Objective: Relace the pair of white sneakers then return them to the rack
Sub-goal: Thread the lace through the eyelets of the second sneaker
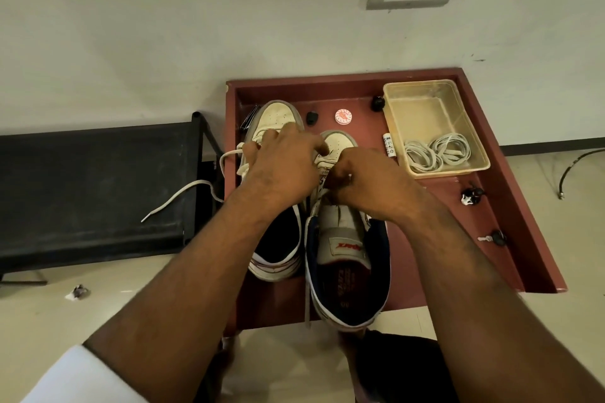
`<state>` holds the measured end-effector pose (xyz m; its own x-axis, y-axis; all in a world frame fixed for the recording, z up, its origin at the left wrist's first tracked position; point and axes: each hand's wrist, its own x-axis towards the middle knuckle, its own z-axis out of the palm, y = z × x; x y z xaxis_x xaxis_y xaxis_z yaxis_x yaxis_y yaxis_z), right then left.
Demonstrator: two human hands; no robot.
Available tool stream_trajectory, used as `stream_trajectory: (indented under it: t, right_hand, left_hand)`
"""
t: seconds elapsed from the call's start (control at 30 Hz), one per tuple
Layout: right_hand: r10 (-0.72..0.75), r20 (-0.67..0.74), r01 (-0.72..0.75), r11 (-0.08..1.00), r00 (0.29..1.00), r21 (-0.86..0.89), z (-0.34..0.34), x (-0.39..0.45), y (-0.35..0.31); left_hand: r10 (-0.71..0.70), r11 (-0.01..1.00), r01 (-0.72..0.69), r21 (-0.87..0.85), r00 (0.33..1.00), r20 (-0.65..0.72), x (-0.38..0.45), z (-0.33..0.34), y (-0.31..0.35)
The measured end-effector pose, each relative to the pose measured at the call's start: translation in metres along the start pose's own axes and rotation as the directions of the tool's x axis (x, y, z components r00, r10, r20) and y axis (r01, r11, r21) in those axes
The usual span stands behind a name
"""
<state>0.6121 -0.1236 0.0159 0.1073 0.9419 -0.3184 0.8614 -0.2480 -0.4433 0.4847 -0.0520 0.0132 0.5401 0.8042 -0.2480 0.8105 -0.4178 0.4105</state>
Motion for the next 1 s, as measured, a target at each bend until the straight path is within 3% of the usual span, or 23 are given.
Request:
stream_trajectory:
  t: [0.1, 0.17, 0.23, 0.33, 0.4, 0.47, 0.53, 0.6, 0.67, 0.77, 0.8, 0.83, 0.87, 0.9, 0.93, 1.0]
  right_hand:
    - [0.091, -0.163, -0.025, 0.929, 0.982, 0.368, -0.008, -0.001, 0.009]
    - [0.212, -0.219, -0.021, 0.762, 0.952, 0.647, -0.012, -0.002, 0.012]
    - [0.293, -0.155, -0.045, 0.575, 0.944, 0.817, -0.013, -0.003, 0.009]
    - [0.31, 0.001, -0.083, 0.252, 0.951, 0.964, -0.014, -0.005, 0.002]
    - [0.269, 0.061, -0.08, 0.059, 0.961, 0.995, -0.018, -0.006, 0.001]
    - [0.182, 0.115, -0.118, 0.006, 0.977, 0.993, -0.021, -0.008, -0.001]
    - [0.019, 0.163, -0.163, 0.0, 0.986, 0.987, -0.019, -0.011, -0.006]
    - [-0.169, 0.198, -0.197, 0.023, 0.966, 0.98, -0.016, -0.013, -0.01]
    - [-0.262, 0.225, -0.211, 0.078, 0.939, 0.974, -0.02, -0.016, -0.005]
    - [-0.107, 0.171, -0.144, 0.224, 0.979, 0.964, -0.044, -0.023, 0.025]
    - [-0.022, 0.126, -0.114, 0.284, 0.992, 0.952, -0.052, -0.027, 0.037]
    - [0.035, 0.081, -0.088, 0.315, 0.996, 0.945, -0.056, -0.029, 0.047]
    - [0.058, 0.051, -0.067, 0.313, 0.997, 0.947, -0.056, -0.03, 0.053]
    - [0.048, 0.034, -0.047, 0.291, 0.998, 0.955, -0.055, -0.028, 0.053]
    - [0.02, 0.028, -0.032, 0.269, 0.999, 0.963, -0.052, -0.026, 0.049]
    - [-0.045, 0.03, -0.018, 0.239, 0.999, 0.971, -0.046, -0.019, 0.036]
  left_hand:
    - [0.013, 0.928, -0.052, -0.368, 0.994, -0.108, -0.002, -0.009, 0.001]
    - [0.049, 0.818, -0.046, -0.574, 0.999, -0.011, -0.006, -0.017, 0.003]
    - [0.146, 0.777, -0.041, -0.628, 0.982, 0.118, -0.011, -0.022, 0.005]
    - [0.205, 0.717, -0.036, -0.696, 0.965, 0.162, -0.013, -0.025, 0.005]
    - [0.186, 0.524, 0.006, -0.852, 0.975, 0.121, -0.013, -0.035, 0.004]
    - [0.183, 0.272, -0.014, -0.962, 0.982, 0.037, -0.014, -0.047, 0.003]
    - [0.183, 0.155, -0.075, -0.985, 0.982, -0.046, -0.014, -0.055, 0.002]
    - [0.122, 0.207, -0.137, -0.969, 0.986, -0.113, -0.011, -0.056, -0.002]
    - [-0.044, 0.273, -0.127, -0.953, 0.989, -0.145, -0.006, -0.053, -0.011]
    - [-0.348, 0.238, 0.029, -0.971, 0.936, -0.057, 0.0, -0.051, -0.027]
    - [-0.409, 0.337, 0.09, -0.937, 0.91, -0.06, 0.001, -0.05, -0.035]
    - [-0.433, 0.551, 0.166, -0.818, 0.895, -0.109, 0.003, -0.047, -0.042]
    - [-0.394, 0.795, 0.234, -0.56, 0.901, -0.182, 0.003, -0.043, -0.045]
    - [-0.323, 0.923, 0.251, -0.292, 0.918, -0.232, 0.002, -0.042, -0.041]
    - [-0.233, 0.966, 0.194, -0.17, 0.941, -0.247, 0.0, -0.042, -0.031]
    - [-0.011, 0.927, -0.037, -0.373, 0.992, -0.124, -0.007, -0.041, -0.004]
